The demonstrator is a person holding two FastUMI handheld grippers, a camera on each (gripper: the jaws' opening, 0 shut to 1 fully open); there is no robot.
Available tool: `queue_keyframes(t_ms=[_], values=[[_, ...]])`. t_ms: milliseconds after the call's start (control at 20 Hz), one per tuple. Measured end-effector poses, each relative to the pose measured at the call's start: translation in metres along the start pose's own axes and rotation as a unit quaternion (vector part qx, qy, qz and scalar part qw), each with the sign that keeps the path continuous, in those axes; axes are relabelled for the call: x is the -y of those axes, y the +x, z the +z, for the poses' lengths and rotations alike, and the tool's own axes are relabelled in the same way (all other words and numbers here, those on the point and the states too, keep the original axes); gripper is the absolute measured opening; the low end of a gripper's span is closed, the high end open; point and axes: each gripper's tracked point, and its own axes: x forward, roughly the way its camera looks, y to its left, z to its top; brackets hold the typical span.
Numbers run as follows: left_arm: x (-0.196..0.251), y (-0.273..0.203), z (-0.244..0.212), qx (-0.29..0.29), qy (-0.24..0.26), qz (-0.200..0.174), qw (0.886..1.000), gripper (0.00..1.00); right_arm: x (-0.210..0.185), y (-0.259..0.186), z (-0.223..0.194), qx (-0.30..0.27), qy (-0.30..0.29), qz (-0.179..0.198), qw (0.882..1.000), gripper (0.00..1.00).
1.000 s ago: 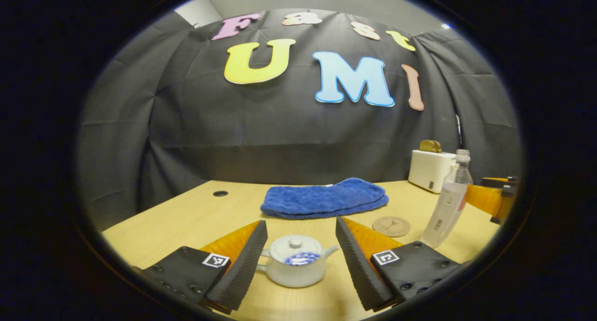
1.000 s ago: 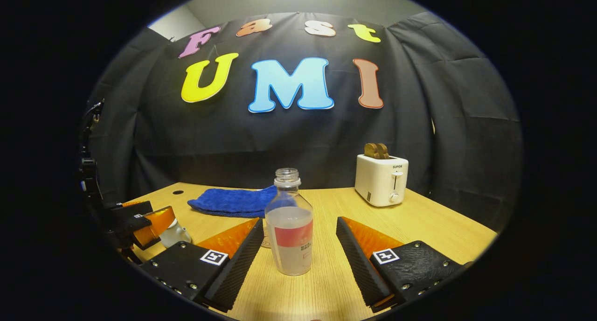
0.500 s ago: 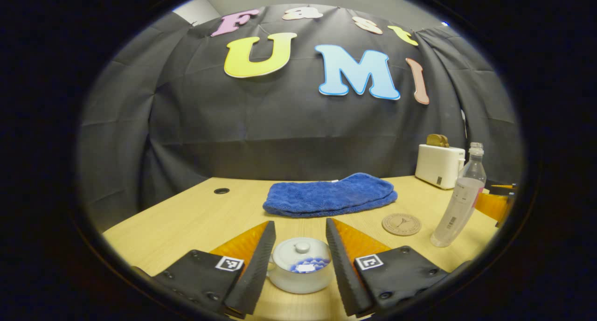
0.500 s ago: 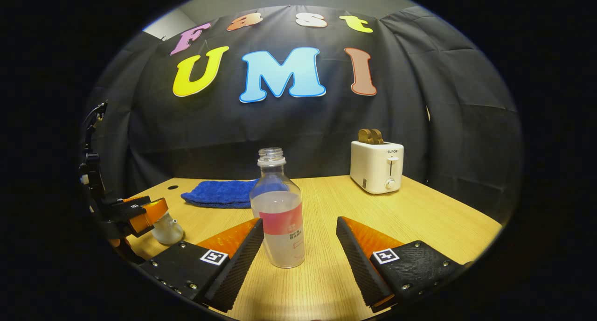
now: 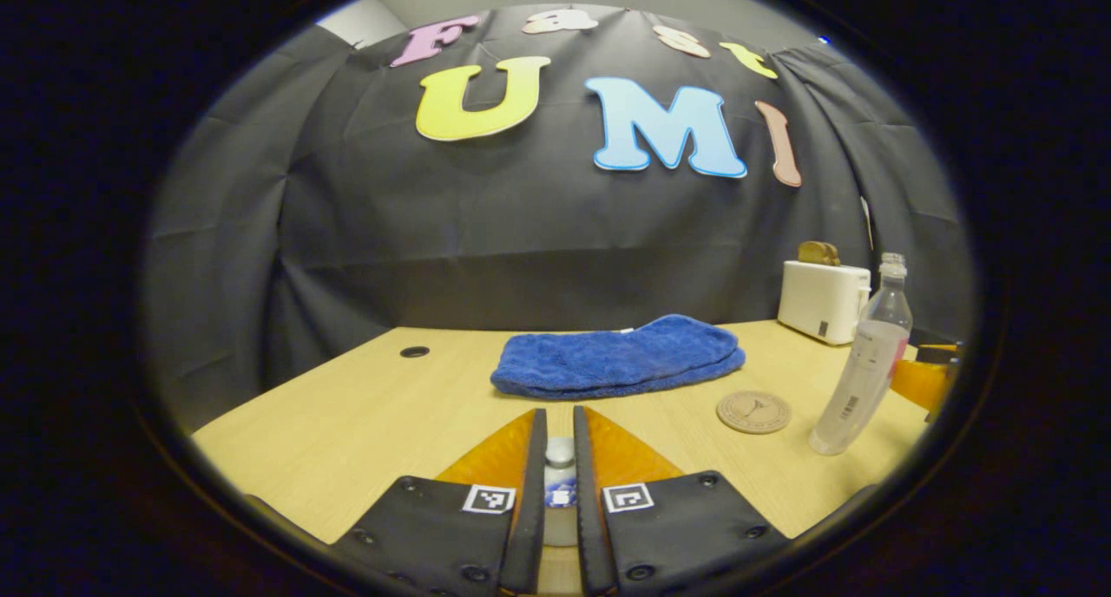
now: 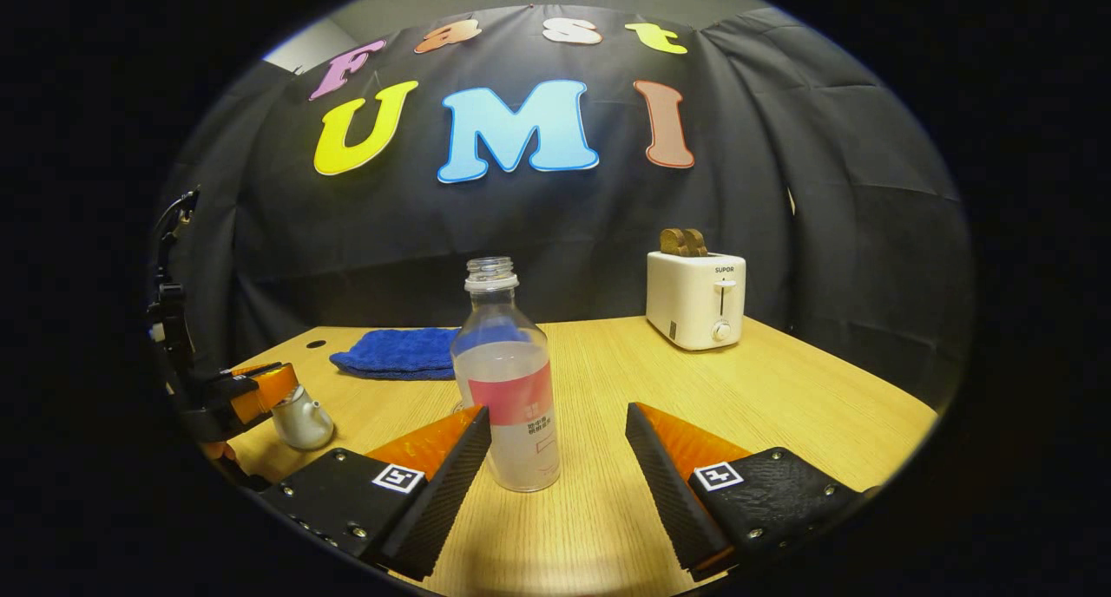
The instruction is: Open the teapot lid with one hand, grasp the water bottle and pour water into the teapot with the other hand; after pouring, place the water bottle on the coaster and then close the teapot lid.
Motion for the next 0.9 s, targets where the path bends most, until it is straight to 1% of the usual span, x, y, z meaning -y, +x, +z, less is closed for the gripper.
queue_keyframes(t_ms=[100, 150, 250, 450, 500, 750, 900], values=[[-0.002, 0.002, 0.003, 0.007, -0.006, 0.001, 1.0, 0.26, 0.0, 0.0, 0.0, -0.001, 0.001, 0.0, 1.0, 0.97], [-0.001, -0.001, 0.0, 0.007, -0.005, 0.002, 1.0, 0.14, -0.001, 0.001, 0.0, -0.001, 0.001, 0.0, 1.0, 0.97], [-0.001, 0.0, 0.002, 0.004, 0.006, 0.002, 1.0, 0.14, 0.0, 0.001, 0.0, -0.001, 0.002, -0.001, 1.0, 0.97], [-0.002, 0.0, 0.008, 0.01, -0.009, -0.007, 1.0, 0.14, -0.001, 0.001, 0.001, -0.003, 0.002, 0.001, 1.0, 0.97], [-0.003, -0.001, 0.009, 0.015, -0.009, -0.007, 1.0, 0.13, -0.003, 0.001, -0.001, -0.003, 0.0, 0.002, 1.0, 0.97], [-0.002, -0.005, 0.026, 0.033, 0.0, -0.009, 0.999, 0.14, -0.011, 0.002, 0.0, -0.003, -0.009, 0.013, 1.0, 0.97], [-0.003, -0.007, 0.033, 0.04, -0.004, -0.012, 0.999, 0.14, -0.015, 0.007, -0.004, -0.014, -0.015, 0.021, 1.0, 0.97]])
